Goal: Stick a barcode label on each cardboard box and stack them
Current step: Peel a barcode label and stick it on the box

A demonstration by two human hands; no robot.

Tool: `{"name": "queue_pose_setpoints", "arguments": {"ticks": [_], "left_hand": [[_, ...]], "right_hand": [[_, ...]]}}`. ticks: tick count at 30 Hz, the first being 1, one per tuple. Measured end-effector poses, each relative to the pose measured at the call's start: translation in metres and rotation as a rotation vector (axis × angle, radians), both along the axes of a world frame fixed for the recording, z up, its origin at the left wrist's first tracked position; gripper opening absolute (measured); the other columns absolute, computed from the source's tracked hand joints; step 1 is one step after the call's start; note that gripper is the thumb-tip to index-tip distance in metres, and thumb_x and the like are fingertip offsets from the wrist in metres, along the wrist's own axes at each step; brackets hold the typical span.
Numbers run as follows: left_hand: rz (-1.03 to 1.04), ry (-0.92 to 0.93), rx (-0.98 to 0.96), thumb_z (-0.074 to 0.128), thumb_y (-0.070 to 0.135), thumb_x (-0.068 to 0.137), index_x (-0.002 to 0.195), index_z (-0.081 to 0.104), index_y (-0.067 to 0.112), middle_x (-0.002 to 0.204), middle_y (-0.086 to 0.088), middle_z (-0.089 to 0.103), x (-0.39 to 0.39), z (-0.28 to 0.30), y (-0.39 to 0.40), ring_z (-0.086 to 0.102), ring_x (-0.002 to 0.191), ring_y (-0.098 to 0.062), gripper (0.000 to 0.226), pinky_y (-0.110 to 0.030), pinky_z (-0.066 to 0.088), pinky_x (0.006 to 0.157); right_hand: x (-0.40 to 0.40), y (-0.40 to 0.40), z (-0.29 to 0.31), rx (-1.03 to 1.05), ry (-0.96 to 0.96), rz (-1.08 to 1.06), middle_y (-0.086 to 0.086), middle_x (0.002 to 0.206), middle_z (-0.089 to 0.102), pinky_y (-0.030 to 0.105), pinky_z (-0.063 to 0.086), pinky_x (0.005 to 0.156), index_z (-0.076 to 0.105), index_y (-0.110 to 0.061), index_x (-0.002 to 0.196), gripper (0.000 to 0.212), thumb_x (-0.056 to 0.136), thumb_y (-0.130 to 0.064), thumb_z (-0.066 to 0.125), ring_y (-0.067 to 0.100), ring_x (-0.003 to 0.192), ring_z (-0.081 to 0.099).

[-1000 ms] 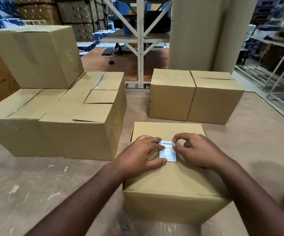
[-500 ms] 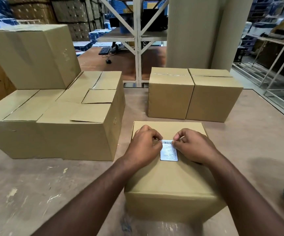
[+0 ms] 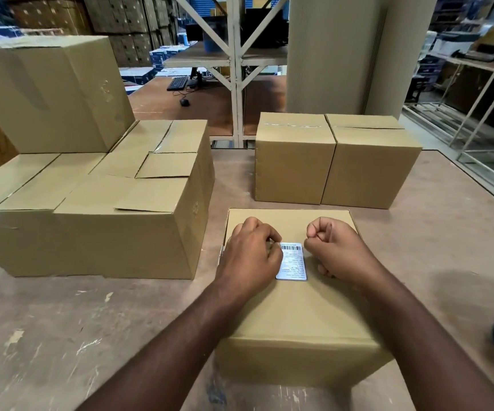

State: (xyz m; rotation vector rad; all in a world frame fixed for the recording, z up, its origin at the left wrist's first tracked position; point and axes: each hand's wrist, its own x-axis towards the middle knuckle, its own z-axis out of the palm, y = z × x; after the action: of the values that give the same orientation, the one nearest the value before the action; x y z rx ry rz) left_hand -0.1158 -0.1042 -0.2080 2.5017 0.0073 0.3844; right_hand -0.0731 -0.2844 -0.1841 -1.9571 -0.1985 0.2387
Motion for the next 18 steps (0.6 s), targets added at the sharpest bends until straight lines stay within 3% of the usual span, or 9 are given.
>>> {"name": "queue_pose_setpoints", "arguments": {"ticks": [4,8,15,18], "left_hand": [[-0.010,-0.045,0.040,0.054,0.031,0.097,0.114,0.068,0.025,0.109,0.008,0.052,-0.004,-0.001,-0.001,0.048,0.108,-0.013,0.023,-0.034,0.045,0.094],[0.002,-0.066,0.019,0.056,0.029,0.096,0.112,0.073,0.022,0.106,0.009,0.054,-0.006,-0.002,-0.001,0.049,0.108,-0.014,0.024,-0.032,0.046,0.094],[0.028,-0.077,-0.009,0.058,0.031,0.095,0.112,0.075,0.019,0.105,0.009,0.056,-0.004,-0.003,-0.001,0.051,0.107,-0.014,0.026,-0.033,0.048,0.093],[0.021,-0.076,-0.004,0.060,0.032,0.095,0.110,0.076,0.020,0.103,0.010,0.056,-0.004,-0.003,0.000,0.051,0.105,-0.013,0.025,-0.032,0.047,0.091]], "right_hand": [[-0.004,0.000,-0.006,-0.384,-0.330,-0.046,-0.007,0.052,0.054,0.032,0.046,0.053,0.069,-0.031,0.096,0.021,0.089,-0.017,0.056,0.013,0.051,0.052],[-0.013,0.007,-0.004,-0.652,-0.489,0.009,-0.005,0.056,0.056,0.029,0.035,0.050,0.076,-0.029,0.096,0.022,0.090,-0.031,0.055,0.019,0.067,0.059],[-0.015,0.006,-0.003,-0.655,-0.476,-0.024,-0.002,0.060,0.061,0.033,0.047,0.056,0.075,-0.025,0.090,0.020,0.089,-0.033,0.057,0.022,0.067,0.061],[-0.010,0.003,0.001,-0.557,-0.367,0.000,-0.002,0.052,0.059,0.033,0.050,0.055,0.072,-0.026,0.081,0.016,0.087,-0.029,0.058,0.018,0.057,0.060]]}}
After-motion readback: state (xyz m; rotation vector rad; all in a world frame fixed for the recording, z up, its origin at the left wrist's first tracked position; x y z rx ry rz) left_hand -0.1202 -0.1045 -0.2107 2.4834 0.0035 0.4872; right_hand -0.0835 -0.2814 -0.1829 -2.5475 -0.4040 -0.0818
